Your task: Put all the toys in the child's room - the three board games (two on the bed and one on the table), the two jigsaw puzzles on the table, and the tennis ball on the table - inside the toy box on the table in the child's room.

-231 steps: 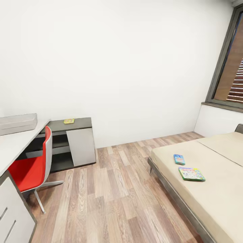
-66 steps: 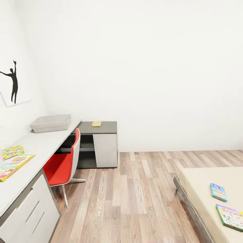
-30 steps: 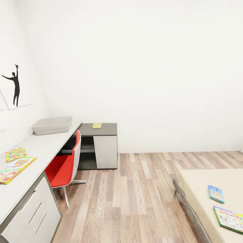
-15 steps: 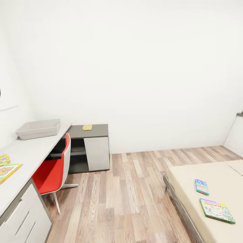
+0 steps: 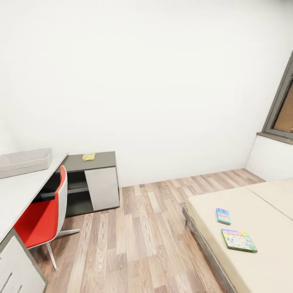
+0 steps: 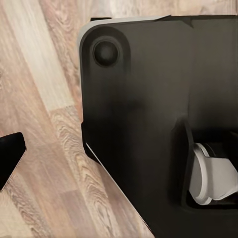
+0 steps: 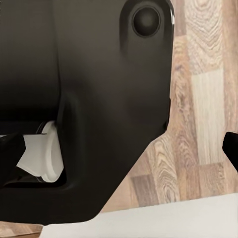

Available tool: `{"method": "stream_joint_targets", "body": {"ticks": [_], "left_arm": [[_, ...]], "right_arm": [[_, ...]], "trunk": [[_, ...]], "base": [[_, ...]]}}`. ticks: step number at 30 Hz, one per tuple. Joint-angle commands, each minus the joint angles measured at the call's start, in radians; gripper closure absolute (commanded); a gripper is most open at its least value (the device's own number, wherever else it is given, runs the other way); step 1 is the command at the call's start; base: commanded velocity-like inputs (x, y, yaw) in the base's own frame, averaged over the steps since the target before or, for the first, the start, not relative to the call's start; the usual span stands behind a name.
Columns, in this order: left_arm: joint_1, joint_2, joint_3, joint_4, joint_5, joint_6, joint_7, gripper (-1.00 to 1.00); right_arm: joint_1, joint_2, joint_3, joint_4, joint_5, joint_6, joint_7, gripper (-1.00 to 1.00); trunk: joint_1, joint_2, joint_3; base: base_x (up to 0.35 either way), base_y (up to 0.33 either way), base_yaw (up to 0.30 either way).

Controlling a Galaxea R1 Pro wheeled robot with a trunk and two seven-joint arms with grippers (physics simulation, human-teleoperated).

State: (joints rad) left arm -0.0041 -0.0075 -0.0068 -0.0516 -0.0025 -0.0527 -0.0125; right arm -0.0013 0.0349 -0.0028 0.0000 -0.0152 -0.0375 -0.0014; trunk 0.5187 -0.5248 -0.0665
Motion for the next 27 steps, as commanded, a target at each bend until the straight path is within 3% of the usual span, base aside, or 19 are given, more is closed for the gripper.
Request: {"method": "stream_joint_targets", "body": {"ticks": [1,18,27], "left_arm": [[0.000,0.000,-0.001,0.000,-0.001,-0.003,-0.001,-1.00],[0.000,0.001,0.001,0.000,-0.001,-0.004,-0.001,-1.00],[0.000,0.001,0.001,0.000,-0.001,-0.009,-0.001,-1.00]], "right_arm": [[0.000,0.000,0.000,0.000,-0.002,-0.004,0.000,-1.00],[0.000,0.000,0.000,0.000,-0.002,-0.004,0.002,-1.00],[0.000,0.000,0.001,0.000,-0.002,-0.004,0.003,-1.00]], "trunk": [[-0.004,0.006,0.002],[-0.069,0.125,0.055],[-0.069,0.125,0.055]], "base": [[0.000,0.000,-0.262],[0.000,0.000,-0.262],[0.000,0.000,-0.262]]}}
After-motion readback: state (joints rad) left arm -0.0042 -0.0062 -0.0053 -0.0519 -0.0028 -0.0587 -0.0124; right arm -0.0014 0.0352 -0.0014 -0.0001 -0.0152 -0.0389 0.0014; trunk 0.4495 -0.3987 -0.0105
